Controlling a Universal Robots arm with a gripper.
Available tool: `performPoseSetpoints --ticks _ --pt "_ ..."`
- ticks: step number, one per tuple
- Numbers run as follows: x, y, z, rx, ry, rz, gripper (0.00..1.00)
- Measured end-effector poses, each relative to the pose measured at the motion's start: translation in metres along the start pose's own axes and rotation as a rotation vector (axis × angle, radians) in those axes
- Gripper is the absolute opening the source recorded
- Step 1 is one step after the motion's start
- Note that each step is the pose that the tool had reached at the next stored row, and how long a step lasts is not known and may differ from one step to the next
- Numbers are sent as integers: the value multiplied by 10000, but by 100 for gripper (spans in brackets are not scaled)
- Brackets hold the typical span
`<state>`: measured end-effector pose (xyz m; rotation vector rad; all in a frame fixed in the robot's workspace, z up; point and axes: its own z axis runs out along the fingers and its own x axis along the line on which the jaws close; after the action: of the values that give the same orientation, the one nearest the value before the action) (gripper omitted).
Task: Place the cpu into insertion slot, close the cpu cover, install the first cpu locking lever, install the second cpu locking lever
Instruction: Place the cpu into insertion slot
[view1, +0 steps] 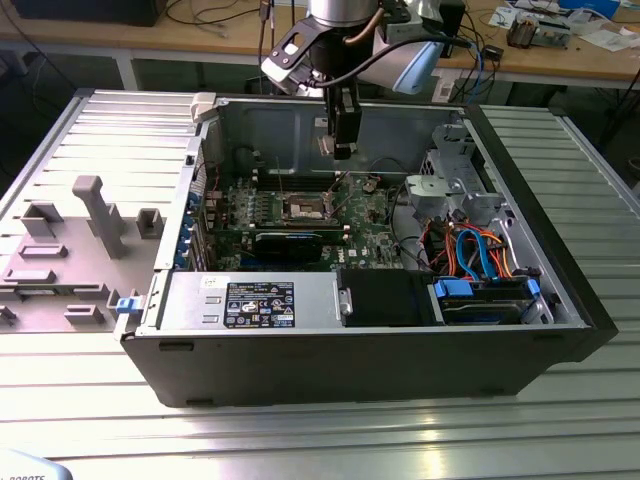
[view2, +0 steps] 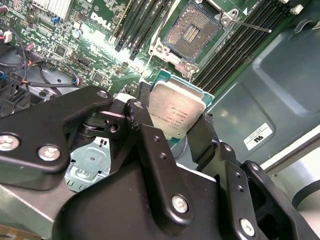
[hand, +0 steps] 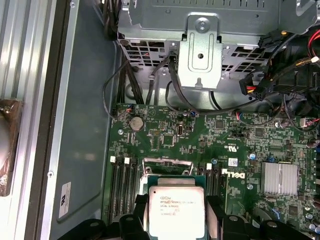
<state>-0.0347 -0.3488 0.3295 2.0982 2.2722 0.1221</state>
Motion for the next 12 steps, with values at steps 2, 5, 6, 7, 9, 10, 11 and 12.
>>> performPoseSetpoints --ticks 2,5,6,7,9,10,11,12 --pt "0 0 1 0 -2 24 54" --pt "0 0 4 -4 -20 215 54" --pt "0 0 6 -8 -36 406 54" --pt "0 -1 8 -11 -49 542 54" --pt "0 -1 12 -14 -69 768 54" --pt "0 -1 13 -16 -76 838 54" --pt "0 -1 14 -18 -85 939 54" --pt "0 -1 14 -18 -87 968 54"
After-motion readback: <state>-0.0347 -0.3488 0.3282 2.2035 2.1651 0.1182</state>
